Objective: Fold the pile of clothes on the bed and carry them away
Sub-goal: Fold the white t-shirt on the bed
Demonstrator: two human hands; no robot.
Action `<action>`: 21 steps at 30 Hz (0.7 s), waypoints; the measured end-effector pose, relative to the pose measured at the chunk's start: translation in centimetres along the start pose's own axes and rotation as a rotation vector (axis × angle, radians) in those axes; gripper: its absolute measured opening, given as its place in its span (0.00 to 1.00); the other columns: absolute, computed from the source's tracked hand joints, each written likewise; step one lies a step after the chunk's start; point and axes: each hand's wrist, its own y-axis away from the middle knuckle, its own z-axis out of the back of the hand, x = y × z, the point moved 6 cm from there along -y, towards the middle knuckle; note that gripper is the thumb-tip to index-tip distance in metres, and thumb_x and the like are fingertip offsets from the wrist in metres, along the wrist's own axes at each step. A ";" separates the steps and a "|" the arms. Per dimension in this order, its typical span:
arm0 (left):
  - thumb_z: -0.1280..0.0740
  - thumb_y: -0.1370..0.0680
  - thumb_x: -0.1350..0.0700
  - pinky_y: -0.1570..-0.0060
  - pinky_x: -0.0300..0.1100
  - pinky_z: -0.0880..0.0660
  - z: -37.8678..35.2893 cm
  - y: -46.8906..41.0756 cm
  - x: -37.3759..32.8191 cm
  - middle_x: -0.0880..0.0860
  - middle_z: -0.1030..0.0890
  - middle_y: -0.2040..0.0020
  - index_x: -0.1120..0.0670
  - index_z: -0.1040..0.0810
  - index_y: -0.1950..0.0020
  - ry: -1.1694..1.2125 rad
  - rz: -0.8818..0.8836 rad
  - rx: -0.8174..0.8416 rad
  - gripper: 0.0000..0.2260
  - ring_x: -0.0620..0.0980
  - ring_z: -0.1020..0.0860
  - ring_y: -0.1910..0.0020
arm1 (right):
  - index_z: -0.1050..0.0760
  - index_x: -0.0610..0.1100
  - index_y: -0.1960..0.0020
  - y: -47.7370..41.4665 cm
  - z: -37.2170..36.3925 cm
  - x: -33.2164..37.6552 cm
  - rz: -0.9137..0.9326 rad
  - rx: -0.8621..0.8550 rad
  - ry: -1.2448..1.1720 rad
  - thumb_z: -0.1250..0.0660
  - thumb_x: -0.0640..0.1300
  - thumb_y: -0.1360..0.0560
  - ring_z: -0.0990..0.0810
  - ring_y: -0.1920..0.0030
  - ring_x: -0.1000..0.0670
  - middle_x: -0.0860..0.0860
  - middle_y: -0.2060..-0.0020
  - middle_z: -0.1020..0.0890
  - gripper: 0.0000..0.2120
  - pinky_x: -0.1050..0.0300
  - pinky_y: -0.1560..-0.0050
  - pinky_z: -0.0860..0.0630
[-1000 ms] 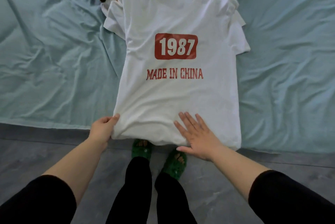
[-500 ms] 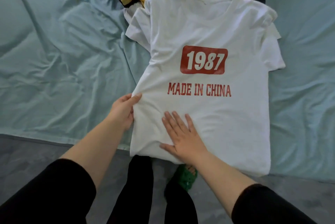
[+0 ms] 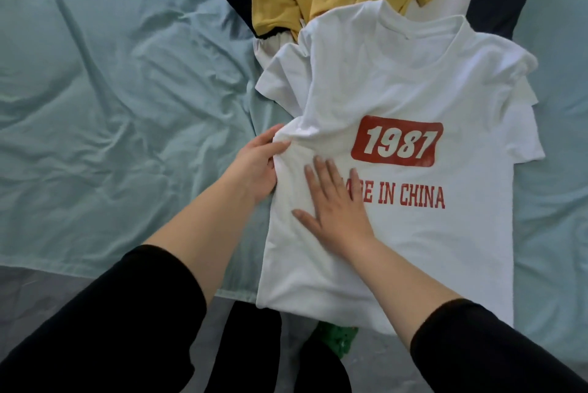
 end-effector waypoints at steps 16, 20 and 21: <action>0.30 0.23 0.55 0.46 0.38 0.22 -1.5 -4.3 -8.2 0.53 0.18 0.51 0.57 0.22 0.47 -0.153 -0.185 -0.371 0.08 0.46 0.19 0.52 | 0.60 0.50 0.23 -3.5 3.3 0.8 0.089 -0.067 -0.026 0.58 0.65 0.21 0.59 0.22 0.52 0.53 0.23 0.57 0.33 0.49 0.26 0.69; 0.38 0.19 0.52 0.58 0.32 0.29 -1.1 -1.7 -11.6 0.46 0.25 0.60 0.54 0.30 0.52 -0.533 -0.622 -0.562 0.06 0.40 0.27 0.61 | 0.54 0.49 0.21 -3.3 4.4 1.2 0.114 -0.114 -0.026 0.55 0.63 0.20 0.54 0.22 0.50 0.51 0.22 0.52 0.32 0.46 0.24 0.61; 0.39 0.19 0.53 0.61 0.29 0.32 -1.1 -1.0 -12.7 0.45 0.28 0.61 0.54 0.32 0.52 -0.590 -0.721 -0.585 0.06 0.37 0.28 0.64 | 0.52 0.49 0.21 -3.5 4.8 1.4 0.116 -0.132 -0.023 0.55 0.63 0.20 0.53 0.22 0.50 0.51 0.22 0.51 0.31 0.45 0.24 0.60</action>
